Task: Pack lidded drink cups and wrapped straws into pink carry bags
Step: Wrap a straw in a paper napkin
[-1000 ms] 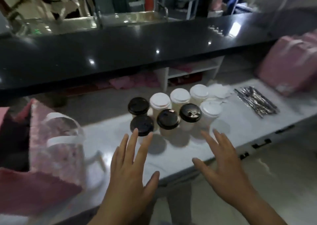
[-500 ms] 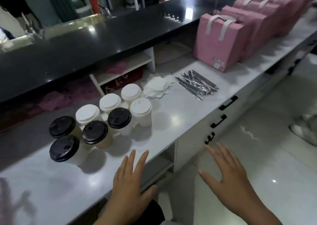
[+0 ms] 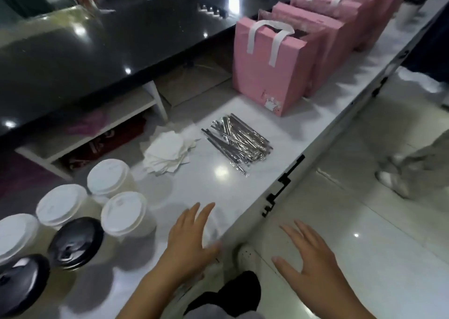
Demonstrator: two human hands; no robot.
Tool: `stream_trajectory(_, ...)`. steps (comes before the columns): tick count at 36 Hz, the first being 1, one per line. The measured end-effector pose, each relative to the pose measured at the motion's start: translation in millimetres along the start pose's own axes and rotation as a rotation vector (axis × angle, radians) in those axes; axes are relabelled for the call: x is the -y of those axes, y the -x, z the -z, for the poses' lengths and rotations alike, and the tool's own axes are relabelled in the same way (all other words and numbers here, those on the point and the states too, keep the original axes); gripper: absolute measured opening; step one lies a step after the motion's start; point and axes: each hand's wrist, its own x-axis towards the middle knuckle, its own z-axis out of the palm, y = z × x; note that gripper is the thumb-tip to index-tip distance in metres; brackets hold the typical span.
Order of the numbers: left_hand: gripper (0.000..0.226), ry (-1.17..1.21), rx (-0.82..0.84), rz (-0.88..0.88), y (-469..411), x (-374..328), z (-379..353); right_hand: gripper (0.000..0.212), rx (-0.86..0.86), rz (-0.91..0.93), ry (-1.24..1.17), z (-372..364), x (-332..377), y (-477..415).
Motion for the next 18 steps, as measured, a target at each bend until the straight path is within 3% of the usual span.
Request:
stream_trajectory(11, 0.07, 0.223, -0.233, 0.132, -188.0, -42.5, 27.1, 0.052, 0.052, -0.051, 0.023, 71.6, -3.1, -98.2)
stream_trajectory(18, 0.066, 0.195, -0.381, 0.238, -234.2, -56.5, 24.7, 0.044, 0.077, -0.02, -0.043, 83.9, 0.2, -150.6)
